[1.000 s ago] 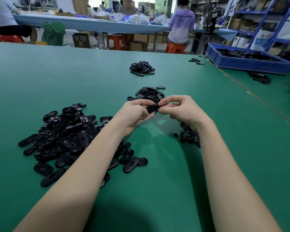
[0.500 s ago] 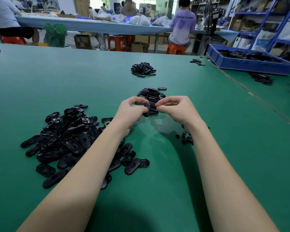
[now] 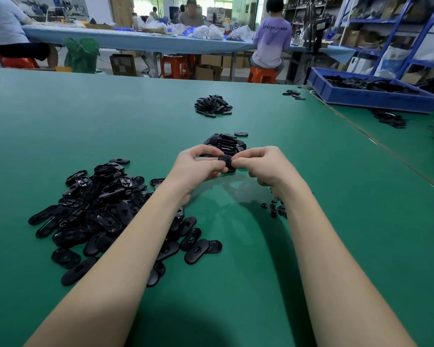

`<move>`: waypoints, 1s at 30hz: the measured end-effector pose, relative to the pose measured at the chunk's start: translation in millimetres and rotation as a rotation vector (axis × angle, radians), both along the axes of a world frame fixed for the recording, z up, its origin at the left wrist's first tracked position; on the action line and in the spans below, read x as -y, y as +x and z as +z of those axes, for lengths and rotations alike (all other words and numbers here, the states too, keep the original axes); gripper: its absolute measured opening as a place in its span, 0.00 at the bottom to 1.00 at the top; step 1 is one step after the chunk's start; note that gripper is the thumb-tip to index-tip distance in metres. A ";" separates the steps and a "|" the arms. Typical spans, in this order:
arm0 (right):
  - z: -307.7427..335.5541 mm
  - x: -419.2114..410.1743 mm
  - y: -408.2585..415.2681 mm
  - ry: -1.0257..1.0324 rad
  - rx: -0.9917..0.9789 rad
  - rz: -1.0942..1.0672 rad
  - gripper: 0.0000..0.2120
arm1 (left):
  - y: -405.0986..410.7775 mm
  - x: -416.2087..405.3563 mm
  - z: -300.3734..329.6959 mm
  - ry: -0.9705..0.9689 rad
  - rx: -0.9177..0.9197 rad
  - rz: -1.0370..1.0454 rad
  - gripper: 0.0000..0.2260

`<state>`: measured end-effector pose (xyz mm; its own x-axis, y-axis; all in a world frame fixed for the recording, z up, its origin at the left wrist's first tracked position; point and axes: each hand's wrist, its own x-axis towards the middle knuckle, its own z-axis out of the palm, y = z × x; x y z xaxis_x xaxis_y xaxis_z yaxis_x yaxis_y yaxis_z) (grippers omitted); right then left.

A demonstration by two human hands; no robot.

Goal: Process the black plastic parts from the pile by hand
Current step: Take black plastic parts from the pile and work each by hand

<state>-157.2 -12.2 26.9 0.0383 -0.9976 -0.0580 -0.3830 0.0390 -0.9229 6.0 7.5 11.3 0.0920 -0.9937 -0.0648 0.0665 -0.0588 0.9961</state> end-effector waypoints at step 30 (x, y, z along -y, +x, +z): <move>-5.8 1.4 -5.2 0.003 0.014 0.048 0.08 | 4.1 2.0 -1.9 0.077 -0.066 -0.104 0.09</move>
<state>-162.4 -13.7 21.2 0.0866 -0.9944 -0.0600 -0.3711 0.0237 -0.9283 10.1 5.6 9.4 -0.0184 -0.9894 -0.1439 0.1212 -0.1450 0.9820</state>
